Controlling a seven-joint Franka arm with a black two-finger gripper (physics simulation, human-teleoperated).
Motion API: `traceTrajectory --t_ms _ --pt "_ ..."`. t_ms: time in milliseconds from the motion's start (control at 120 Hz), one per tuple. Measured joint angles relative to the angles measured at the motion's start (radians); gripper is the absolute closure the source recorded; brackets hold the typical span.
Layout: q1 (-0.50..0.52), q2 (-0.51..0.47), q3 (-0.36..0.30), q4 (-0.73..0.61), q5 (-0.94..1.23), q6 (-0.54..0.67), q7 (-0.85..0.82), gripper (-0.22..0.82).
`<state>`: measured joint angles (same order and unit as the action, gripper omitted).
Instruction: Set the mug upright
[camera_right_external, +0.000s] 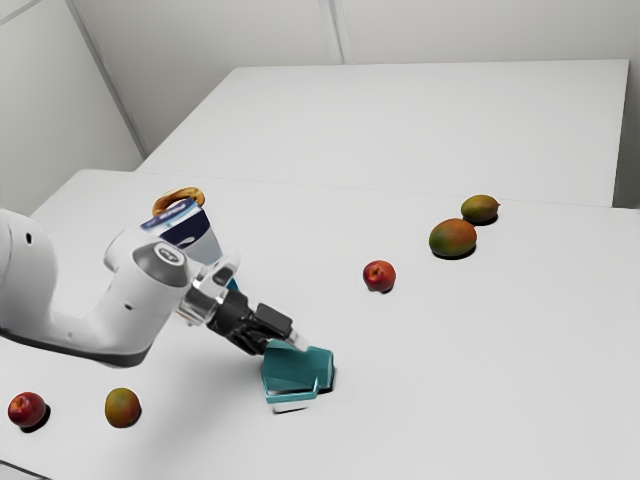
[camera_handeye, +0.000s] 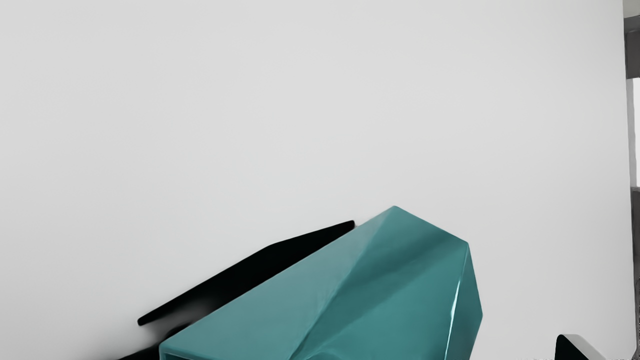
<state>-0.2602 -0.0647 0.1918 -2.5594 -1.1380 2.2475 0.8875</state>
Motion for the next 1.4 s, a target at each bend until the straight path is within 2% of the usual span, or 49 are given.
traceTrajectory --t_ms 167,300,433,808,975,1175,1400 --pt "0.003 0.024 0.000 0.000 -0.044 -0.015 0.081 0.01" --pt "0.006 0.027 0.000 0.000 -0.073 -0.026 0.139 0.09" --pt "0.009 0.026 0.000 0.000 -0.104 -0.040 0.191 0.20" --pt "0.005 0.013 0.000 0.009 -0.120 -0.055 0.287 0.59" --pt "-0.005 -0.033 0.000 0.010 -0.121 -0.049 0.311 0.72" --pt "-0.017 -0.088 -0.003 0.021 -0.060 -0.022 0.306 0.74" --pt "-0.010 -0.110 -0.007 0.071 0.270 0.021 0.202 0.75"
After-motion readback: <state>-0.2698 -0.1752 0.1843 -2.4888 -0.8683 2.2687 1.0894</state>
